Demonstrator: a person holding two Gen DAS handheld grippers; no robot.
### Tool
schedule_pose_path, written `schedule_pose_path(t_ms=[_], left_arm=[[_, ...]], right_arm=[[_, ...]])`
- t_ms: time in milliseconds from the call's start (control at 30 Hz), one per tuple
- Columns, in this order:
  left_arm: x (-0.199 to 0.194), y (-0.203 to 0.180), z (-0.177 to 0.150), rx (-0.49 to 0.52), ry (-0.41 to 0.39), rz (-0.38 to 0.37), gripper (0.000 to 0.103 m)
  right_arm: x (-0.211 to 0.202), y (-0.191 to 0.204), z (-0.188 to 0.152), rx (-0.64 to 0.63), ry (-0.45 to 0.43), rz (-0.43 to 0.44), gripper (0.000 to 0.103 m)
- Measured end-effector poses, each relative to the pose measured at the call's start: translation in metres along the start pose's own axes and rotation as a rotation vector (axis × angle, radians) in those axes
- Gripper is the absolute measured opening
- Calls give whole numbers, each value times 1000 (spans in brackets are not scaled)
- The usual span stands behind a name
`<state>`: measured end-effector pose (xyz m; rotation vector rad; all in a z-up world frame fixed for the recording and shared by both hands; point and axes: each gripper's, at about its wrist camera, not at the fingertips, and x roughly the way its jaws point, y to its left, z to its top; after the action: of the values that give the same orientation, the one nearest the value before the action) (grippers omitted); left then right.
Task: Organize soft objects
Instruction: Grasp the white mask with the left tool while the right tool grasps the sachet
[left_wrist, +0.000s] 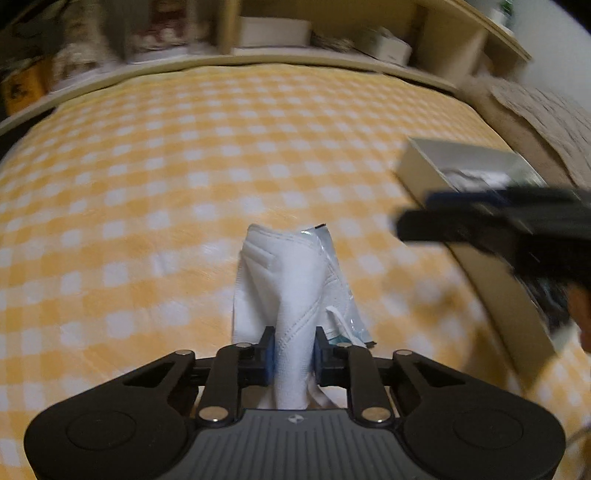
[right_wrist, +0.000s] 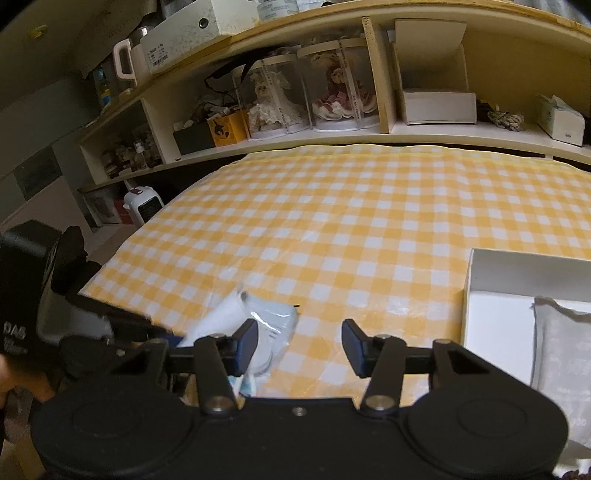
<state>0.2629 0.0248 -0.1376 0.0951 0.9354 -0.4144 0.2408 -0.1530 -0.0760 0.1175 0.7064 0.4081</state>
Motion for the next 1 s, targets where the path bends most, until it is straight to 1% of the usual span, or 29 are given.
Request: schedule_pose_path(t_ms=[33,67,100,200,367,467,633,700,767,833,867,933,967,1000], left_arm=[[-2,-4,-2,10,8,-13,15],[-4,-10,-5,30,20,-31,7],[-5,-17,-7,45,30,-41,3],[-13,-28,-10,62,33,-56,3],[-42,-26,-4,24,-71,-23,3],[-55,-19,-1,-11,-110,4,3],[-68,-5,6,-86,-147,47,3],[-72,-1,6,-115,-158,51,3],[-73,0,5,-128,-157,53,3],[-71,0,3,-128,-146,55,3],[-69,0,2,-130,-139,55,3],[-64,1,1,-137,-123,55,3],[-61,3,0,-149,-111,45,3],[-57,4,-1,-160,-99,36,3]], right_arm=[[-1,0,0,4,1,3,52],[-1,-1,0,13,3,6,52],[-1,-3,0,26,7,10,52],[2,-7,-1,66,28,21,52],[6,-4,-9,91,62,3,52],[12,1,-15,94,93,-21,52],[35,18,-22,97,136,-71,60],[43,22,-23,105,133,-83,72],[54,27,-25,104,142,-84,75],[63,30,-28,101,168,-87,76],[64,33,-30,83,162,-96,77],[65,39,-32,14,170,-117,73],[65,41,-32,-9,173,-127,69],[64,40,-32,-10,178,-129,67]])
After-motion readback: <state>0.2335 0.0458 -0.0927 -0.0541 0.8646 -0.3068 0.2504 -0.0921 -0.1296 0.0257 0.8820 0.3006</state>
